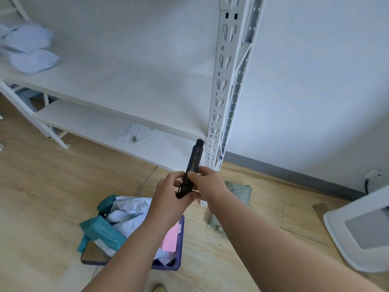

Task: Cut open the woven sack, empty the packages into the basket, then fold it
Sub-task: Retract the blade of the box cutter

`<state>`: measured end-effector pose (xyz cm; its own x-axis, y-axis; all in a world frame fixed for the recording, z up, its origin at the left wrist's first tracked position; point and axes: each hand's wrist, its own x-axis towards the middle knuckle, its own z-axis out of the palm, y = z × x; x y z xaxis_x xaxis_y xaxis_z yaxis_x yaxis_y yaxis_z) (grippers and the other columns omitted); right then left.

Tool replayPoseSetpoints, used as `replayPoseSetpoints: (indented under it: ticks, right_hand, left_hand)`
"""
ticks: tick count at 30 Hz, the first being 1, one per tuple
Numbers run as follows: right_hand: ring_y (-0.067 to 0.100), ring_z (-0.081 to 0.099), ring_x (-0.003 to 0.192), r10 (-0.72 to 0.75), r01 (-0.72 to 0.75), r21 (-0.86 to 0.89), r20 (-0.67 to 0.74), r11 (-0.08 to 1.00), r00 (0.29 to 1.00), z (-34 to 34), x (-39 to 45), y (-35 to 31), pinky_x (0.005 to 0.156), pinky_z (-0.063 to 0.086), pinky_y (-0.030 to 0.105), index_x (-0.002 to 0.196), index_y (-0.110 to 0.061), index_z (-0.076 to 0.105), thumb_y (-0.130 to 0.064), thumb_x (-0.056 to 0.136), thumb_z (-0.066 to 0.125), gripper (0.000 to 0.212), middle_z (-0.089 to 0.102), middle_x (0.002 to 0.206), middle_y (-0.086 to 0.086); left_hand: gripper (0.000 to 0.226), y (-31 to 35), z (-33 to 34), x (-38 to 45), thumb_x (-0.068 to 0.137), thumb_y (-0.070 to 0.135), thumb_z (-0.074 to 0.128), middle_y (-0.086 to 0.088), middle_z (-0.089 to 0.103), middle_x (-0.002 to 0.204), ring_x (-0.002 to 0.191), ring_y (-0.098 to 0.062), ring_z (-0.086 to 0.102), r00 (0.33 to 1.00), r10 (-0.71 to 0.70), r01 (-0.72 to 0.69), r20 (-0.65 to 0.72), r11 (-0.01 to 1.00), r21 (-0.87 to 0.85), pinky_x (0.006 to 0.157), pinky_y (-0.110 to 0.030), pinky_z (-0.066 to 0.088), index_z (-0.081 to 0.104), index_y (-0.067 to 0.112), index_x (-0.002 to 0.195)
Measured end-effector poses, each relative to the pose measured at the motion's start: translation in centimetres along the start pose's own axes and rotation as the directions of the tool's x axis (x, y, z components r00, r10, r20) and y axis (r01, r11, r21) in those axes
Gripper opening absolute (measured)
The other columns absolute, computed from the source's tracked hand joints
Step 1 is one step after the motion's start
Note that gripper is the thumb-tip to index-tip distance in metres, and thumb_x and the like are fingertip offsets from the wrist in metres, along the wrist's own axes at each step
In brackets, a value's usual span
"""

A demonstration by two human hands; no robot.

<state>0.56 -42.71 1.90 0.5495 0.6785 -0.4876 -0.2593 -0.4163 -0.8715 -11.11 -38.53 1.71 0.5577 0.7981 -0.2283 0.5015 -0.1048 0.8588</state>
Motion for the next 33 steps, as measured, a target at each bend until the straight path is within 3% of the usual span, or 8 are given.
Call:
replayPoseSetpoints:
  ticks: [3, 8, 12, 15, 17, 21, 26, 33]
  right_hand:
    - [0.030, 0.070, 0.087, 0.020, -0.017, 0.056, -0.053, 0.998, 0.998, 1.8, 1.3, -2.3, 0.082, 0.058, 0.046, 0.108, -0.015, 0.063, -0.017, 0.095, 0.055, 0.016, 0.072, 0.100, 0.014]
    - [0.029, 0.070, 0.092, 0.037, -0.024, 0.112, -0.115, 0.993, 0.993, 5.9, 3.2, -5.3, 0.079, 0.059, 0.045, 0.125, -0.015, 0.057, -0.019, 0.088, 0.066, 0.039, 0.070, 0.104, 0.012]
    - [0.025, 0.071, 0.089, 0.062, -0.041, 0.246, -0.075, 0.968, 0.995, 7.7, 5.3, -6.7, 0.085, 0.058, 0.038, 0.125, -0.012, 0.055, -0.007, 0.086, 0.067, 0.041, 0.071, 0.106, 0.014]
    - [0.024, 0.066, 0.076, 0.103, -0.046, 0.331, -0.156, 0.942, 0.982, 7.7, 7.1, -7.6, 0.087, 0.056, 0.036, 0.121, -0.014, 0.055, -0.002, 0.090, 0.059, 0.034, 0.069, 0.107, 0.017]
    - [0.024, 0.060, 0.077, 0.127, -0.047, 0.361, -0.200, 0.931, 0.972, 7.5, 8.6, -8.1, 0.090, 0.053, 0.037, 0.121, -0.014, 0.055, -0.002, 0.091, 0.056, 0.032, 0.067, 0.102, 0.017]
    - [0.023, 0.063, 0.091, 0.167, -0.089, 0.302, -0.244, 0.949, 0.955, 6.9, 12.6, -8.7, 0.096, 0.052, 0.038, 0.130, -0.015, 0.055, -0.008, 0.093, 0.051, 0.038, 0.064, 0.108, 0.011]
    - [0.016, 0.056, 0.077, 0.200, -0.146, 0.258, -0.194, 0.955, 0.961, 5.7, 16.4, -9.8, 0.079, 0.051, 0.028, 0.115, -0.019, 0.061, -0.007, 0.098, 0.041, 0.029, 0.061, 0.096, 0.006]
    - [0.027, 0.064, 0.088, 0.126, -0.171, -0.136, -0.292, 0.976, 0.948, 4.1, 22.7, -10.7, 0.086, 0.055, 0.039, 0.135, -0.023, 0.051, -0.006, 0.088, 0.048, 0.050, 0.066, 0.100, 0.011]
  left_hand:
    - [0.041, 0.2, -3.6, 2.1, 0.081, 0.026, 0.074, 0.008, 0.059, 0.102, 0.084, -0.008, 0.064, 0.996, -0.018, 0.017, 0.083, 1.000, 0.011, 0.073, -0.028, 0.053, 0.055, 0.035, 0.117]
    - [0.027, 1.4, -8.5, 6.4, 0.085, 0.013, 0.068, 0.007, 0.066, 0.092, 0.077, -0.011, 0.062, 0.991, 0.012, -0.012, 0.136, 1.000, 0.004, 0.083, -0.038, 0.055, 0.063, 0.030, 0.105]
    - [0.028, 2.5, -10.8, 10.3, 0.089, 0.016, 0.062, 0.009, 0.068, 0.103, 0.084, -0.009, 0.062, 0.983, 0.067, -0.079, 0.171, 0.995, 0.065, 0.081, -0.028, 0.051, 0.063, 0.032, 0.112]
    - [0.033, 3.1, -10.6, 12.8, 0.093, 0.020, 0.056, 0.010, 0.065, 0.116, 0.093, -0.013, 0.062, 0.974, 0.070, -0.090, 0.217, 0.992, 0.083, 0.088, -0.034, 0.051, 0.058, 0.028, 0.125]
    - [0.035, 3.7, -9.9, 14.4, 0.095, 0.018, 0.052, 0.013, 0.061, 0.123, 0.097, -0.011, 0.061, 0.955, 0.086, -0.118, 0.283, 0.988, 0.097, 0.083, -0.027, 0.046, 0.056, 0.028, 0.128]
    - [0.041, 4.7, -8.6, 17.9, 0.093, 0.015, 0.053, 0.017, 0.060, 0.124, 0.106, -0.008, 0.061, 0.899, 0.066, -0.096, 0.434, 0.994, 0.048, 0.079, -0.020, 0.044, 0.056, 0.032, 0.130]
    - [0.051, 4.7, -7.4, 23.5, 0.084, 0.014, 0.065, 0.008, 0.060, 0.126, 0.105, -0.017, 0.063, 0.899, -0.005, -0.025, 0.438, 0.998, 0.062, 0.093, -0.035, 0.051, 0.055, 0.029, 0.132]
    - [0.047, 5.1, -4.3, 30.0, 0.081, 0.002, 0.059, 0.002, 0.061, 0.123, 0.109, -0.022, 0.062, 0.899, 0.001, -0.016, 0.438, 0.999, 0.031, 0.092, -0.035, 0.050, 0.061, 0.023, 0.122]
